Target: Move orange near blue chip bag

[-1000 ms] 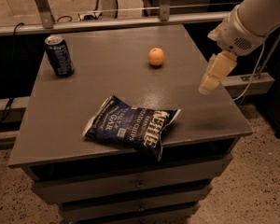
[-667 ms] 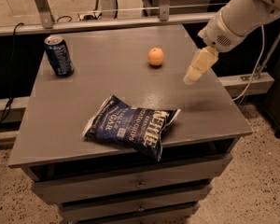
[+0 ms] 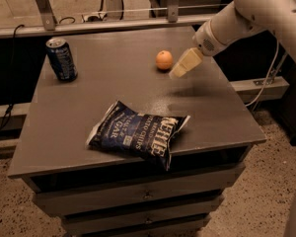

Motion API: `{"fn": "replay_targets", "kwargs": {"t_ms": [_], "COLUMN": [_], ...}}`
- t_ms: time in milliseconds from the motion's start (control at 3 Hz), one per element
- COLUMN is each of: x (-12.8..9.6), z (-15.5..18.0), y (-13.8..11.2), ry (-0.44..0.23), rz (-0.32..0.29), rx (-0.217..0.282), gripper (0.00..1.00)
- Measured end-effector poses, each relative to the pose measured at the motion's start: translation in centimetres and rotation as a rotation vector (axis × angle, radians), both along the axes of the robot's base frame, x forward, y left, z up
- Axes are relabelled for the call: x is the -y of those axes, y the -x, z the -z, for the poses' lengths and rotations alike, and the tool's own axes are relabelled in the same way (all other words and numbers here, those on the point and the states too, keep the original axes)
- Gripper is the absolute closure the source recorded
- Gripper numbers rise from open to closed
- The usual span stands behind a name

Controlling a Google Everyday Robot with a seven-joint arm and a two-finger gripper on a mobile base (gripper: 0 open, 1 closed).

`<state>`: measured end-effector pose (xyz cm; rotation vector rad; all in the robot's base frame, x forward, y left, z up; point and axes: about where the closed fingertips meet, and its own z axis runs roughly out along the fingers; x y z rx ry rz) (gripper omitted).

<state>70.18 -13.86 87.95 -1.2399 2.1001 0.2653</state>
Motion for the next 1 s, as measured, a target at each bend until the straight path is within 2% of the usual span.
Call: {"fn": "replay_targets", "kwargs": {"t_ms": [333, 667, 1000], "x": [-2.6, -5.0, -6.6], "z": [0.6, 0.9, 1.7], "y": [-2.5, -3.7, -4.2], "ry": [-0.072, -0.14, -0.161], "rz": [0.02, 0.026, 0.028], "rx": [0.013, 0.001, -0.013], "gripper": [0.0, 0.0, 0.15]}}
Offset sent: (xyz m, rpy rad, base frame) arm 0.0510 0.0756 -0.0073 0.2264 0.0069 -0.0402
